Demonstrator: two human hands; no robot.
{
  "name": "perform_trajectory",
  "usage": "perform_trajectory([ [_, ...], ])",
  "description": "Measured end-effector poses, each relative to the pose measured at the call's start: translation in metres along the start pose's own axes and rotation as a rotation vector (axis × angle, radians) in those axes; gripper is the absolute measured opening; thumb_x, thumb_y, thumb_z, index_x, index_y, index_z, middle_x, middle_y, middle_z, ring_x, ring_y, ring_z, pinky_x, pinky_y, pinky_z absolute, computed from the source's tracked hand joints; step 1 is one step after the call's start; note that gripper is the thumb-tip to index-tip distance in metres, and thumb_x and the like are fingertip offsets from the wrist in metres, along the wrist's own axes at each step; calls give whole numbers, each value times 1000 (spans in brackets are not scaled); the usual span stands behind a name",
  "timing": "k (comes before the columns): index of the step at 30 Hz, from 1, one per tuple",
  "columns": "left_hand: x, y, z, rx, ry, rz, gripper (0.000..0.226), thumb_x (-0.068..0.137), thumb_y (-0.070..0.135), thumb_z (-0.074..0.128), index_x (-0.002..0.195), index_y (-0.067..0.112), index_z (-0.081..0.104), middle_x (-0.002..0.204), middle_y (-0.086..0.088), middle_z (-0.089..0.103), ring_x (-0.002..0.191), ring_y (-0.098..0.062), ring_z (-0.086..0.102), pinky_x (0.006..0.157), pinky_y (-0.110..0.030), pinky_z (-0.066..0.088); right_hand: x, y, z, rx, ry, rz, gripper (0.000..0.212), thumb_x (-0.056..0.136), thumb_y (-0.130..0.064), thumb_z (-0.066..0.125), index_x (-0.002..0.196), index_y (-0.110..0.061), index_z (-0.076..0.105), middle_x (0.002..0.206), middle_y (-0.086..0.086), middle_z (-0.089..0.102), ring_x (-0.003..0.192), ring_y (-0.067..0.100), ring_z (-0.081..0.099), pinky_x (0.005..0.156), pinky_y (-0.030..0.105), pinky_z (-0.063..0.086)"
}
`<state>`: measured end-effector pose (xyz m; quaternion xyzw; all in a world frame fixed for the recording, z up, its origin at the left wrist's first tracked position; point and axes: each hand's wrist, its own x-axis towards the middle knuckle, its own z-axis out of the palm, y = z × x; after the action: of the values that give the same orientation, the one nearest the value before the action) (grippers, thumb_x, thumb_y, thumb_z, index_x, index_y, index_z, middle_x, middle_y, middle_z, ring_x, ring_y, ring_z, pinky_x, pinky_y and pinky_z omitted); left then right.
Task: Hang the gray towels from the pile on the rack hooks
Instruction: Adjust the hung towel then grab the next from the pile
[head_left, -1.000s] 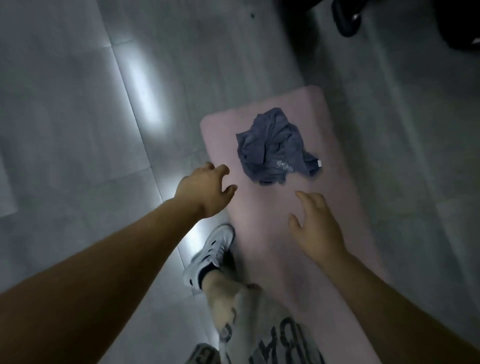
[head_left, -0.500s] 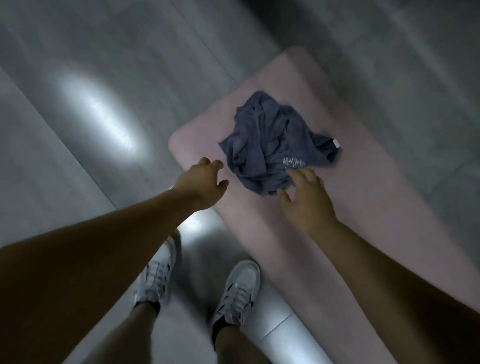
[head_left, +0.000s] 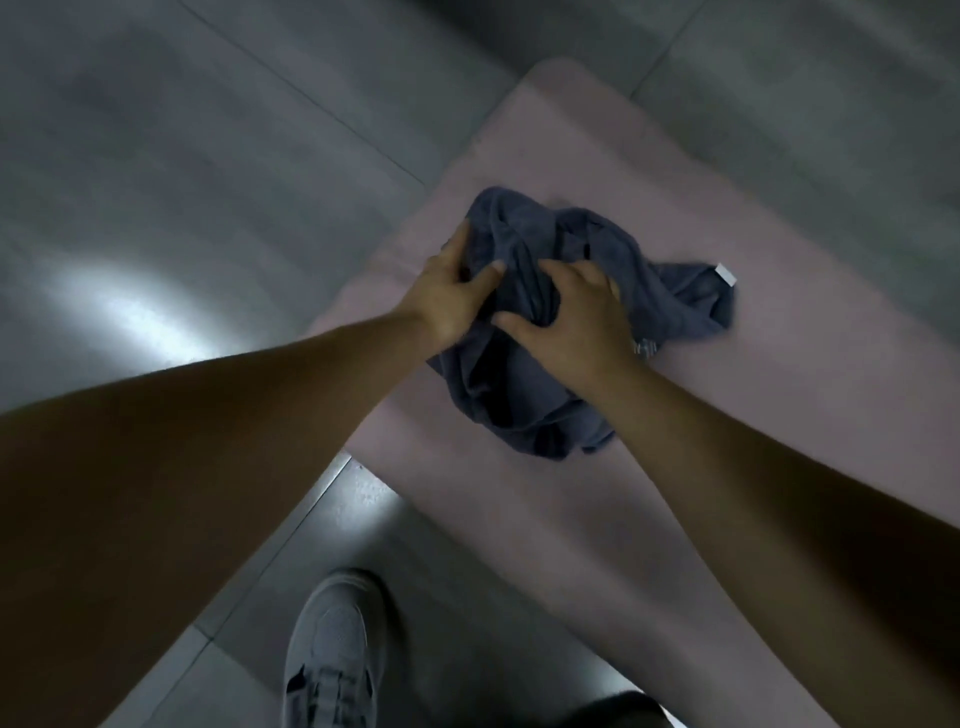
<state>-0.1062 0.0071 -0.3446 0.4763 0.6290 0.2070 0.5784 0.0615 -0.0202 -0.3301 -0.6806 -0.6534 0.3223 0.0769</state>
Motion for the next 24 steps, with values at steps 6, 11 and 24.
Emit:
perform_trajectory([
  [6, 6, 18, 6, 138, 34, -64, 34, 97, 39, 61, 69, 20, 55, 68, 3, 56, 67, -13, 54, 67, -29, 48, 4, 5, -7, 166, 65, 30, 32, 92, -37, 69, 115, -15, 66, 112, 4, 49, 111, 27, 53, 95, 34, 45],
  [11, -54, 79, 19, 122, 2, 54, 45, 94, 40, 66, 60, 13, 53, 65, 1, 54, 58, -4, 50, 62, -24, 43, -59, -6, -79, 472, 45, 31, 16, 100, -26, 58, 86, -28, 51, 75, -24, 55, 71, -5, 52, 68, 15, 42],
  [24, -268, 373, 17, 138, -460, 395, 22, 95, 19, 67, 87, -1, 62, 90, -13, 64, 83, -6, 60, 85, -36, 51, -269, -104, -404, 603, 26, 59, 22, 102, -10, 53, 98, -29, 64, 94, -11, 69, 84, -5, 62, 74, 9, 43],
])
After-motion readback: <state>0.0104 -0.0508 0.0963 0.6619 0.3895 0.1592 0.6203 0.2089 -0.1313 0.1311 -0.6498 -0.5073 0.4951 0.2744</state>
